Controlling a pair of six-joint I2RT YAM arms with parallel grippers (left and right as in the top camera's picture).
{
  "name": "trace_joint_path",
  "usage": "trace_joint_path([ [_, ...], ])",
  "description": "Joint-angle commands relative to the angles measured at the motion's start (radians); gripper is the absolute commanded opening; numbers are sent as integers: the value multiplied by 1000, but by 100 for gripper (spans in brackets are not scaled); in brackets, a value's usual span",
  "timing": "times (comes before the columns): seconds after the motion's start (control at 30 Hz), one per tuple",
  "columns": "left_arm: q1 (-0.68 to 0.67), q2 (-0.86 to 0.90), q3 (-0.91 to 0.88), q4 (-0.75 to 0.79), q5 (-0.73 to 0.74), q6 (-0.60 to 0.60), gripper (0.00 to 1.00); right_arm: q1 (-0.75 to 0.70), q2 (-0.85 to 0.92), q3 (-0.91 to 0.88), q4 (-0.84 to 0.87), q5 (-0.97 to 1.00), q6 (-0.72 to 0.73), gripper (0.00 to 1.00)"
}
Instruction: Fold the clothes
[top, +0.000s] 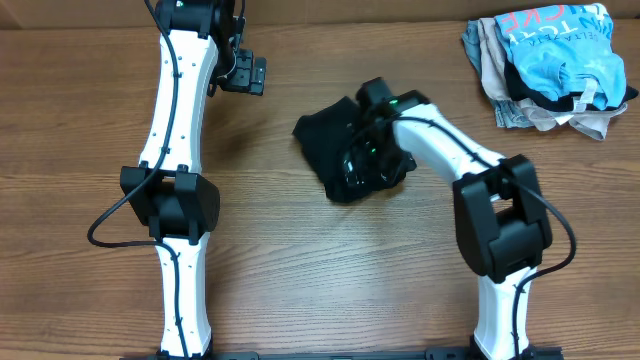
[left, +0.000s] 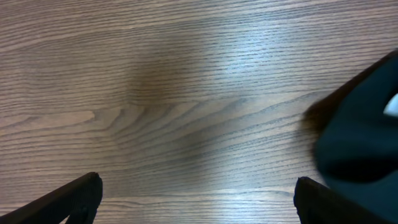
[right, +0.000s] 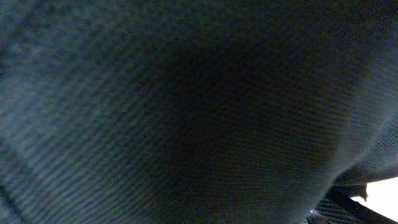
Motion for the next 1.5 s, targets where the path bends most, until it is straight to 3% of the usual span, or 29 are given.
trace_joint_path([
  [0.0,8,-11,-5,2,-6,9,100,-99,77,-32,-35,-98,351,100],
  [0.07,8,-11,-5,1,-6,8,100,-140,77,-32,-43,-193,577,100],
  [0.17,8,-11,-5,1,-6,1,100,-174,77,-32,0,-330,769,100],
  [0.27,8,-11,-5,0,-6,2,100,-186,74,-32,102,-429,826,100],
  [0.4,8,-11,-5,-2,-6,2,100,-186,48,-32,170,-413,847,100],
  [0.8,8,-11,-5,6,-6,2,100,-179,-288,-31,70,-114,333,100],
  [1.0,8,-11,-5,7,-6,1,100,-182,-332,-34,128,18,153,100],
  [1.23,8,-11,-5,10,-6,-18,100,-182,-210,-34,241,97,69,100],
  [1.47,6,-11,-5,8,-5,-18,100,-183,-59,-34,244,86,122,100],
])
